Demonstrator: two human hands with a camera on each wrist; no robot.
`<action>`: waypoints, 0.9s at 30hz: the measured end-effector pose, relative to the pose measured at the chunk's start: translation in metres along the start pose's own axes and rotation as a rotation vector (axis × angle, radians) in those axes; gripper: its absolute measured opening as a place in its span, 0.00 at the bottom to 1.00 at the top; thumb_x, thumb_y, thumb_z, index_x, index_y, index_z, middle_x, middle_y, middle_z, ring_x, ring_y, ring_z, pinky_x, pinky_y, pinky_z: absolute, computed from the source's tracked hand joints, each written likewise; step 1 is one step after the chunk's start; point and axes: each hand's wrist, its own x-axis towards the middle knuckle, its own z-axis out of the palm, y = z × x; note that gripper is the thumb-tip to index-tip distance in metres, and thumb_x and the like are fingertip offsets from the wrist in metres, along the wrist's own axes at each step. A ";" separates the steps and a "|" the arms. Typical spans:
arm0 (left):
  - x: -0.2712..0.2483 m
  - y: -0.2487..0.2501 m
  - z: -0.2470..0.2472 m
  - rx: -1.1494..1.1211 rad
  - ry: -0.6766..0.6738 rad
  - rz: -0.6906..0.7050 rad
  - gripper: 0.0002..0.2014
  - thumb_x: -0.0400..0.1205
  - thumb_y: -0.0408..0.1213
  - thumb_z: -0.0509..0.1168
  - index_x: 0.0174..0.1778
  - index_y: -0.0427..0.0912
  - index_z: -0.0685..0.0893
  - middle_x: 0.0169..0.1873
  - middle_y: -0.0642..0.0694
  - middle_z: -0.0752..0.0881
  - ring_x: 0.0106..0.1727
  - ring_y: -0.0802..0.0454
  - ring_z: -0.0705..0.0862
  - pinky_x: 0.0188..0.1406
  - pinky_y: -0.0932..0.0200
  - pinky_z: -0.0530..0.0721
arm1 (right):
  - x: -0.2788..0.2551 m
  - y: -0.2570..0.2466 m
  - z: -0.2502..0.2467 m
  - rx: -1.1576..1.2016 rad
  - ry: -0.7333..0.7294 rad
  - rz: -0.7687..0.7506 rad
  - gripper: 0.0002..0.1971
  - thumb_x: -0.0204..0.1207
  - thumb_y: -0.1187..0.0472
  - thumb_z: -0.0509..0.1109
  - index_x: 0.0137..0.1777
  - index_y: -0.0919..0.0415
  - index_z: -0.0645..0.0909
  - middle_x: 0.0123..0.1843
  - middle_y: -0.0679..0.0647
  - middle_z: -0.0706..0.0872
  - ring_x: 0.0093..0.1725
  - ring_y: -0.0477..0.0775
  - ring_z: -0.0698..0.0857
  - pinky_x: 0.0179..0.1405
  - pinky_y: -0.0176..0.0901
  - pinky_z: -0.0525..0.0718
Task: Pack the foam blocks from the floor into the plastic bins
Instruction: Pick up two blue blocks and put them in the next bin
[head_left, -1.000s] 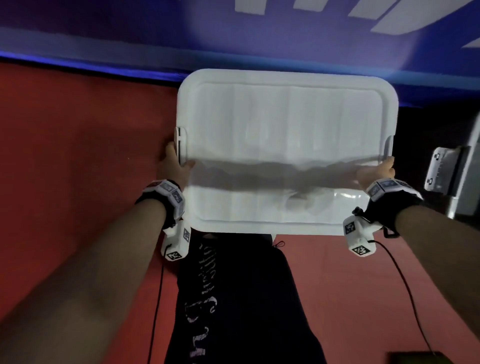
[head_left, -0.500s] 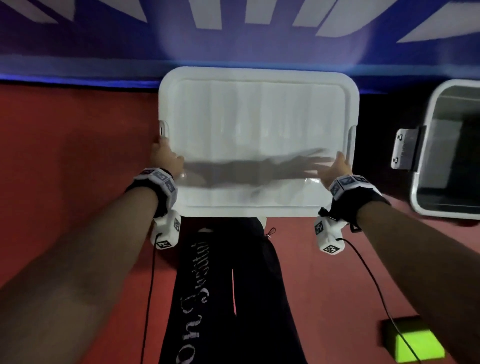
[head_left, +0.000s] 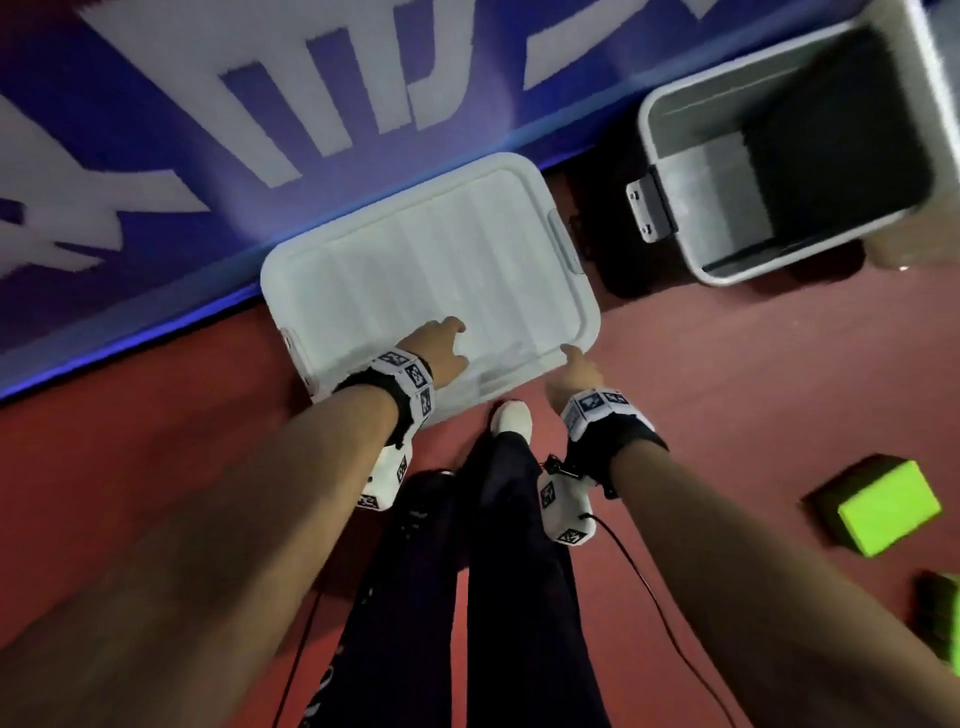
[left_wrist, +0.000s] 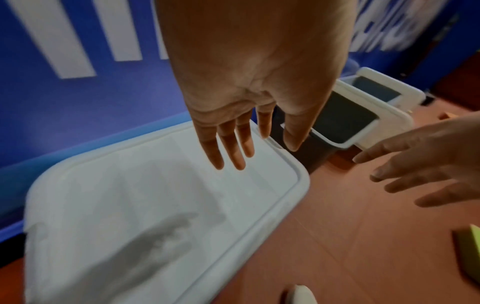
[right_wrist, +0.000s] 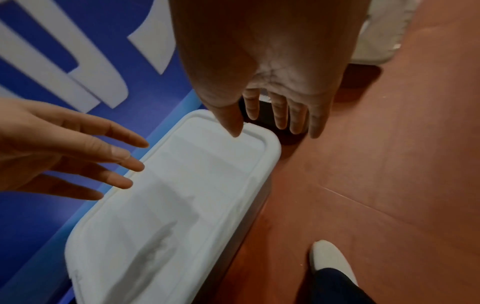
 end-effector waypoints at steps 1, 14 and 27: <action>-0.004 0.010 0.003 0.033 -0.016 0.015 0.27 0.84 0.40 0.62 0.79 0.44 0.64 0.73 0.38 0.72 0.71 0.42 0.75 0.70 0.50 0.73 | -0.007 0.012 -0.001 0.045 -0.001 0.021 0.29 0.78 0.64 0.61 0.80 0.57 0.62 0.75 0.64 0.71 0.73 0.65 0.73 0.68 0.52 0.73; -0.067 0.209 0.218 0.547 -0.219 0.421 0.32 0.81 0.44 0.66 0.79 0.44 0.63 0.71 0.39 0.76 0.70 0.43 0.78 0.69 0.47 0.75 | -0.105 0.313 -0.006 0.527 0.178 0.381 0.27 0.80 0.58 0.63 0.78 0.58 0.64 0.73 0.66 0.70 0.71 0.68 0.73 0.71 0.53 0.73; -0.284 0.267 0.655 1.262 -0.603 0.758 0.30 0.82 0.45 0.64 0.79 0.44 0.62 0.71 0.38 0.75 0.70 0.39 0.77 0.69 0.45 0.75 | -0.357 0.681 0.205 1.162 0.276 0.890 0.26 0.81 0.59 0.63 0.78 0.58 0.64 0.73 0.64 0.71 0.72 0.66 0.73 0.69 0.50 0.71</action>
